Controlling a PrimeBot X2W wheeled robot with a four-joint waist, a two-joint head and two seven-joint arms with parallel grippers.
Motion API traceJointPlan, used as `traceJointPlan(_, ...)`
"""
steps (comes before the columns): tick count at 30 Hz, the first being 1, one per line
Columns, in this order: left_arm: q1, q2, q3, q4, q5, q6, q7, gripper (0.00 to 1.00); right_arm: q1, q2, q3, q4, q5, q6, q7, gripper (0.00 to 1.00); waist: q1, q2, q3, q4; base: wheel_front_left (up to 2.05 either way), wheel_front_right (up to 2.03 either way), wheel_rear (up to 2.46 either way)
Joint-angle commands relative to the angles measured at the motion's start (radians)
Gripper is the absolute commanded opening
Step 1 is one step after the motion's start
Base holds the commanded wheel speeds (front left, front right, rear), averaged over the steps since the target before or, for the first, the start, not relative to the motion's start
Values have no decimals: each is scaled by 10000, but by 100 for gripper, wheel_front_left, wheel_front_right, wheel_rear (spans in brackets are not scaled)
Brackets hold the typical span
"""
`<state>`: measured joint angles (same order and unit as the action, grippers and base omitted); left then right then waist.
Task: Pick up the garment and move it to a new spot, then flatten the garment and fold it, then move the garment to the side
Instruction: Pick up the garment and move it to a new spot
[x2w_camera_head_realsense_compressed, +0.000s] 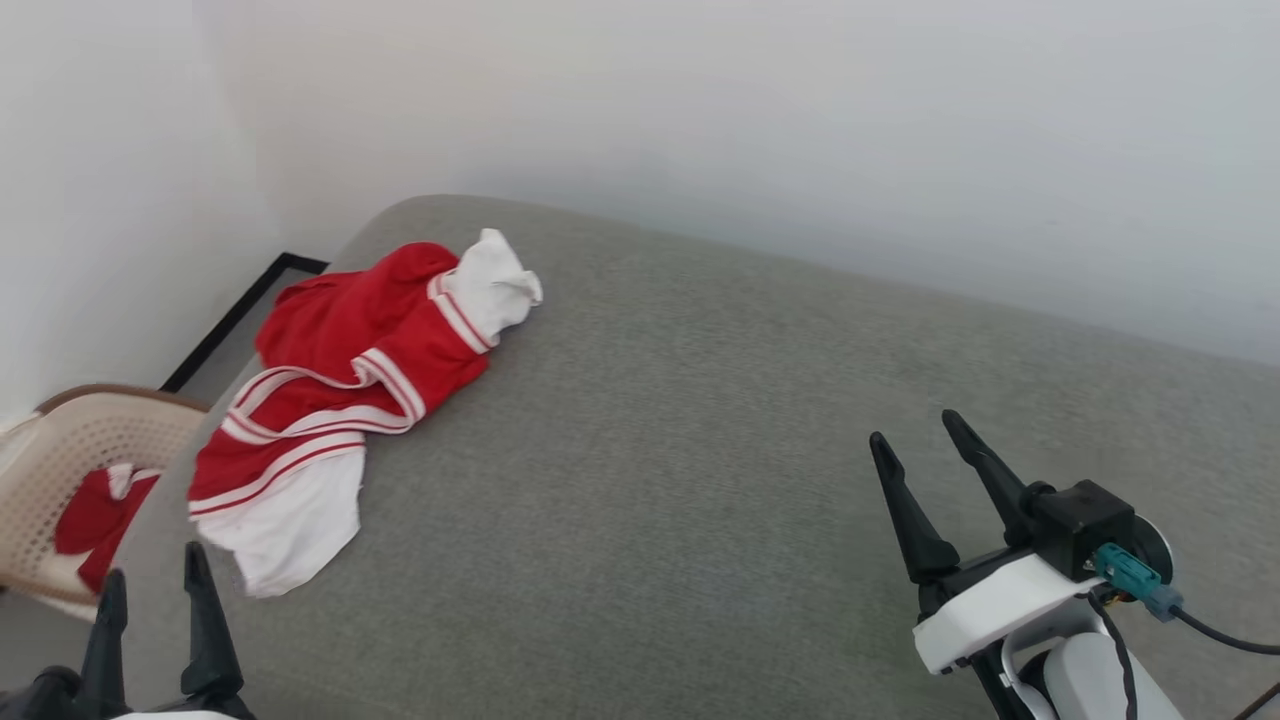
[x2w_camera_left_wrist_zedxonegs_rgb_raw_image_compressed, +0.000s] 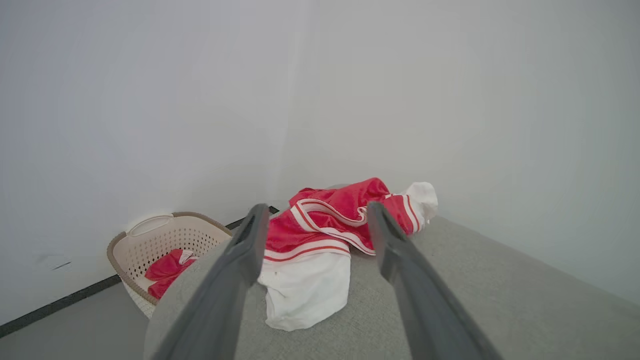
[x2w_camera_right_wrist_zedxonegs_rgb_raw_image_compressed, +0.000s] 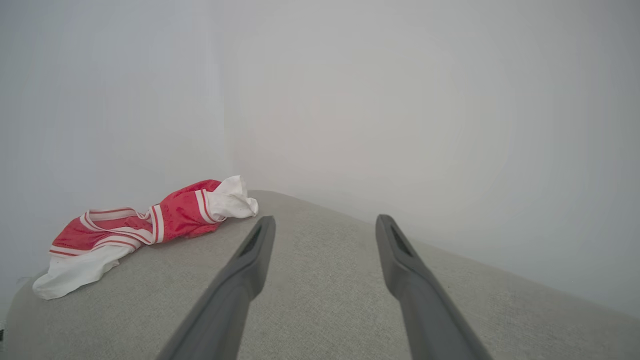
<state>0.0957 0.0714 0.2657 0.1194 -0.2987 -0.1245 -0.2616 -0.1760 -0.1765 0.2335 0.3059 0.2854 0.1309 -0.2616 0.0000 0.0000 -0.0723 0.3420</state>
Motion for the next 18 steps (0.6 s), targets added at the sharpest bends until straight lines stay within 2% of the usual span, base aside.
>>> traceJointPlan(1, 106, -4, 88, -6, 40, -35, -48, 100, -128, 2, 86, 75, 96, -3, -51, 100, 0, 0, -1, 280, 0, 0, 0)
traceJointPlan(12, 49, -130, 205, 126, -110, -54, -48, 100, -146, -20, 30, 95, 202, -3, -51, 100, 0, 0, 103, 596, 0, 0, 0)
traceJointPlan(18, -544, -157, 42, 354, -254, -56, -48, 100, -95, -50, -228, 28, 58, -3, -51, 100, 0, 0, 309, 501, 0, 0, 0)
